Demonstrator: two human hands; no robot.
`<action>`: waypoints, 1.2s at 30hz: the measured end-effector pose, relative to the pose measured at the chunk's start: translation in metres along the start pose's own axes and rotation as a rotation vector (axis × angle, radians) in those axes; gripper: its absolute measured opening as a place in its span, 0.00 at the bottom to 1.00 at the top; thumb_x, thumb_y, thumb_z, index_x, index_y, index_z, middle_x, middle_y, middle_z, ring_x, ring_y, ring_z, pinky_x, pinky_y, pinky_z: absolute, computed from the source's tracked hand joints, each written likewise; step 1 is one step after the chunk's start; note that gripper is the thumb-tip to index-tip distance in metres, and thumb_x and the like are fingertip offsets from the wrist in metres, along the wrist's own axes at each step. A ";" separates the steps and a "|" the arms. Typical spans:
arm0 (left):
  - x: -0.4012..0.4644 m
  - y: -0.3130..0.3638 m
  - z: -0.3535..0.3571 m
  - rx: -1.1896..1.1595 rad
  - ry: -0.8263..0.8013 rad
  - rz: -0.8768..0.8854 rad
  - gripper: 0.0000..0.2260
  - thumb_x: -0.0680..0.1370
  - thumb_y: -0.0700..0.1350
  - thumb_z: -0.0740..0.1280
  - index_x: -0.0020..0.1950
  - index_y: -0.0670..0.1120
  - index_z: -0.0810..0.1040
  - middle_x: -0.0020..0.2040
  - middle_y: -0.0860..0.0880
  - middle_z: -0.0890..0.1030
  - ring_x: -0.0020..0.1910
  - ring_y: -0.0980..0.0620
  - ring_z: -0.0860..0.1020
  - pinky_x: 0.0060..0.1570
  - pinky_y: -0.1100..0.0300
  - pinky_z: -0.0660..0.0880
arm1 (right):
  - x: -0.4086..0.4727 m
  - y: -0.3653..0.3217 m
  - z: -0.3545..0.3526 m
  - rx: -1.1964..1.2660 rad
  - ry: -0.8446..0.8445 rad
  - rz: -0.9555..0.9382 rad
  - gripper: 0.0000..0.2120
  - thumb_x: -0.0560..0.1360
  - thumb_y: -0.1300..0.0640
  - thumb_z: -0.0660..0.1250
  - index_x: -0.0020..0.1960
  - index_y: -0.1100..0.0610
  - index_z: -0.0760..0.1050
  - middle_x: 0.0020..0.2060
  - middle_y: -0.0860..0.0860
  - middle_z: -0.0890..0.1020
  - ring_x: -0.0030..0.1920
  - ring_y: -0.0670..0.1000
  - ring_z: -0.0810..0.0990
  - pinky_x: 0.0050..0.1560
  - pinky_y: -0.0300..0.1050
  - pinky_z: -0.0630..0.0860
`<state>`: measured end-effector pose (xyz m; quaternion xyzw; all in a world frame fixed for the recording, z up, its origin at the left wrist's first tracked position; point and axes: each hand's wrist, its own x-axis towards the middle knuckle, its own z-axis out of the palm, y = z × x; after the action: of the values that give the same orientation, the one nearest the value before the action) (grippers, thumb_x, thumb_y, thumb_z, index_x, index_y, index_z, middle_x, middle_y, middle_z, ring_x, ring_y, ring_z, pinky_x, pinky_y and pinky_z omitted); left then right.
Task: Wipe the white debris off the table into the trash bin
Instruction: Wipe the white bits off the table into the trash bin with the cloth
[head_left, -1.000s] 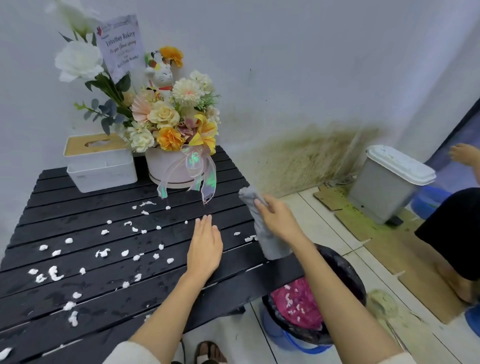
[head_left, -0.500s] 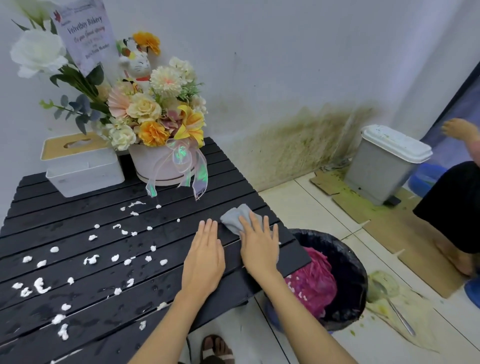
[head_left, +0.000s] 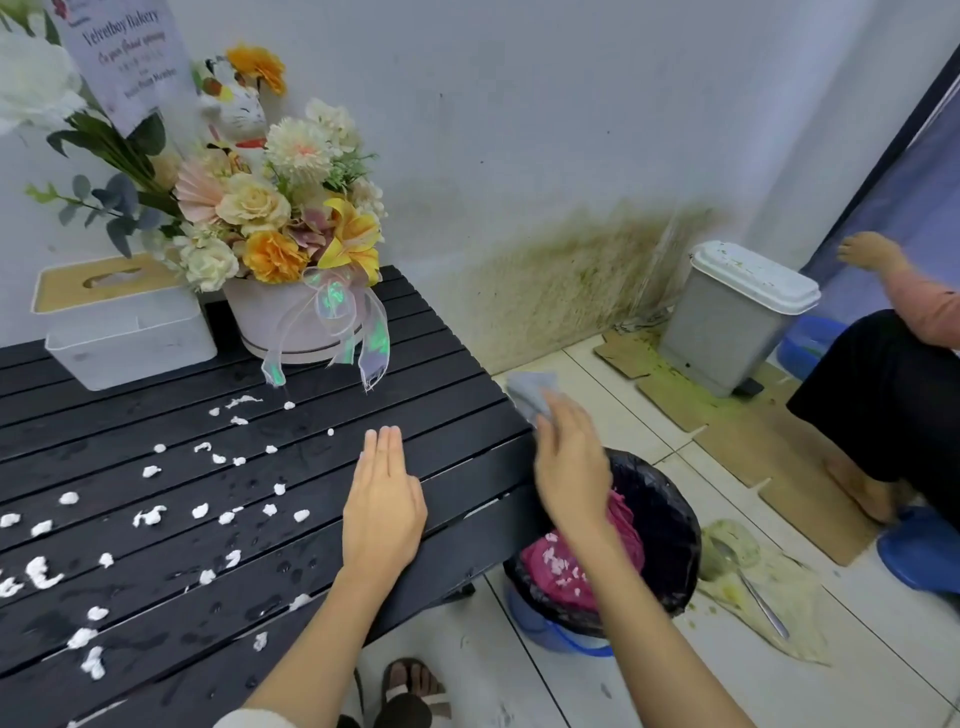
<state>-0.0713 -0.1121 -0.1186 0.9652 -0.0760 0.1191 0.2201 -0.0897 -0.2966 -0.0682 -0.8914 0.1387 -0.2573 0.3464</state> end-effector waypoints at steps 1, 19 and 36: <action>0.000 0.000 0.000 0.001 0.006 -0.010 0.24 0.78 0.38 0.55 0.74 0.36 0.56 0.75 0.41 0.61 0.76 0.45 0.55 0.75 0.54 0.54 | -0.009 -0.014 0.010 -0.028 -0.046 -0.069 0.20 0.79 0.57 0.58 0.71 0.52 0.66 0.62 0.54 0.77 0.63 0.57 0.73 0.59 0.51 0.73; 0.003 -0.002 0.003 0.031 0.017 -0.049 0.21 0.79 0.40 0.54 0.72 0.36 0.62 0.72 0.40 0.67 0.75 0.43 0.58 0.74 0.54 0.56 | 0.017 0.032 -0.006 -0.099 -0.103 0.336 0.18 0.82 0.51 0.52 0.68 0.56 0.68 0.65 0.56 0.75 0.60 0.61 0.75 0.53 0.52 0.71; 0.010 -0.004 -0.009 -0.091 -0.126 -0.095 0.21 0.81 0.39 0.50 0.74 0.39 0.59 0.76 0.43 0.58 0.77 0.48 0.53 0.75 0.56 0.50 | -0.010 0.029 0.027 -0.345 -0.290 0.075 0.22 0.79 0.63 0.56 0.71 0.49 0.65 0.73 0.53 0.65 0.73 0.61 0.61 0.70 0.58 0.62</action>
<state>-0.0628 -0.1057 -0.1095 0.9623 -0.0490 0.0441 0.2638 -0.0847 -0.2982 -0.1089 -0.9593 0.1624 -0.0861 0.2143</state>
